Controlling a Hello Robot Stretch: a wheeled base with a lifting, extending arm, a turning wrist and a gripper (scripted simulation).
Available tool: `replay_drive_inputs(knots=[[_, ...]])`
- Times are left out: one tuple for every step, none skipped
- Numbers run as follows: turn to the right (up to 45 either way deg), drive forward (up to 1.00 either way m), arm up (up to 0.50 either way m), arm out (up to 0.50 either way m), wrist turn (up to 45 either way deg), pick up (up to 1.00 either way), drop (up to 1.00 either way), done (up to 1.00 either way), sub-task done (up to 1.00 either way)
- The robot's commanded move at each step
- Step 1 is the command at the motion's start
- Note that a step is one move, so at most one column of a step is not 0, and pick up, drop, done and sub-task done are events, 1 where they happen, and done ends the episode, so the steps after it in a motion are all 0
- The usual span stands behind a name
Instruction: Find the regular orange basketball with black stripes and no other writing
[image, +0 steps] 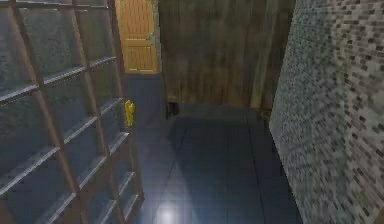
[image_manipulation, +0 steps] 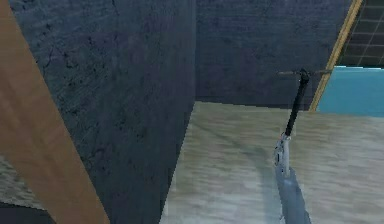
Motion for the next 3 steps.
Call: replay_drive_inputs(knots=[[-45.0, 0.0, 0.0, 0.0, 0.0, 0.0, 0.0, 0.0, 0.0], [-6.0, 0.0, 0.0, 0.0, 0.0, 0.0, 0.0, 0.0, 0.0], [0.0, 0.3, 0.0, 0.0, 0.0, 0.0, 0.0, 0.0, 0.0]])
